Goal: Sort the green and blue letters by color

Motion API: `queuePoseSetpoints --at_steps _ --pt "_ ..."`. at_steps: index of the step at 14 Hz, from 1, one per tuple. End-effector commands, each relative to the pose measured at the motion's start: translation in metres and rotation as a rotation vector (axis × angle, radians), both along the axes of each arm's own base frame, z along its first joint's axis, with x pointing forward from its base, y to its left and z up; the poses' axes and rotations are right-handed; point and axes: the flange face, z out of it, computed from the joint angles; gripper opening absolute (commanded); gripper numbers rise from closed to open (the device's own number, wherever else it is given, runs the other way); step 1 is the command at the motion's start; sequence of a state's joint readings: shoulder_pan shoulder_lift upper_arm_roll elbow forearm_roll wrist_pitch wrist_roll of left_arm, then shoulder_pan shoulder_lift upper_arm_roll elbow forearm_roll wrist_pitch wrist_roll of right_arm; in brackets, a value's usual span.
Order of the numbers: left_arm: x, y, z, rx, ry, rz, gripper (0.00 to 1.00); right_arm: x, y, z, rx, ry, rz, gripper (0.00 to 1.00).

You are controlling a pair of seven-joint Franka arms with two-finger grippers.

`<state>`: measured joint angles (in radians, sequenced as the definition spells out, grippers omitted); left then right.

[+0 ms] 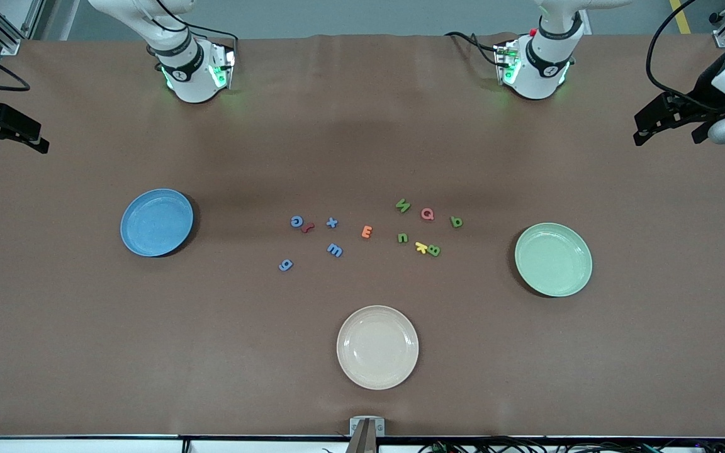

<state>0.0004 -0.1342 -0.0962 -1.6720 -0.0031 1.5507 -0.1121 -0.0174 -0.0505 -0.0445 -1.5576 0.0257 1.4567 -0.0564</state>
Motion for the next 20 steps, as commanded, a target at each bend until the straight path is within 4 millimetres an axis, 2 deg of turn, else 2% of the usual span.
queuePoseSetpoints --at_steps 1,4,5,8,11,13,15,17,18,20 --pt "0.001 -0.002 0.005 0.003 0.011 -0.013 1.0 -0.007 -0.003 0.003 0.022 -0.011 0.008 1.0" --pt "0.011 -0.003 0.001 0.004 0.02 -0.016 0.99 -0.007 -0.003 0.003 0.022 -0.011 0.008 1.0" --pt "0.016 -0.005 -0.007 0.004 0.035 -0.018 0.99 -0.007 -0.003 0.003 0.023 -0.007 0.005 1.0" --pt "0.031 -0.019 -0.048 0.003 0.115 -0.038 1.0 -0.006 -0.005 0.011 0.021 -0.021 -0.007 1.0" --pt "0.04 -0.048 -0.101 0.01 0.147 0.0 1.0 0.001 -0.006 0.003 0.019 -0.011 -0.012 1.0" --pt "0.035 -0.079 -0.146 0.014 0.127 0.056 1.0 0.025 -0.01 -0.027 0.019 0.035 -0.002 1.0" --pt "0.027 -0.098 -0.198 0.003 0.085 0.078 1.0 0.033 -0.017 -0.028 0.013 0.016 -0.01 1.0" --pt "0.016 -0.114 -0.245 -0.017 0.04 0.137 0.99 0.053 -0.02 -0.063 0.012 0.057 -0.014 1.0" --pt "0.012 -0.13 -0.265 -0.027 0.036 0.176 0.99 0.058 -0.025 -0.074 0.01 0.075 -0.021 1.0" --pt "0.008 -0.154 -0.3 -0.052 0.04 0.27 0.94 0.072 -0.02 -0.107 -0.012 0.122 -0.012 1.0"
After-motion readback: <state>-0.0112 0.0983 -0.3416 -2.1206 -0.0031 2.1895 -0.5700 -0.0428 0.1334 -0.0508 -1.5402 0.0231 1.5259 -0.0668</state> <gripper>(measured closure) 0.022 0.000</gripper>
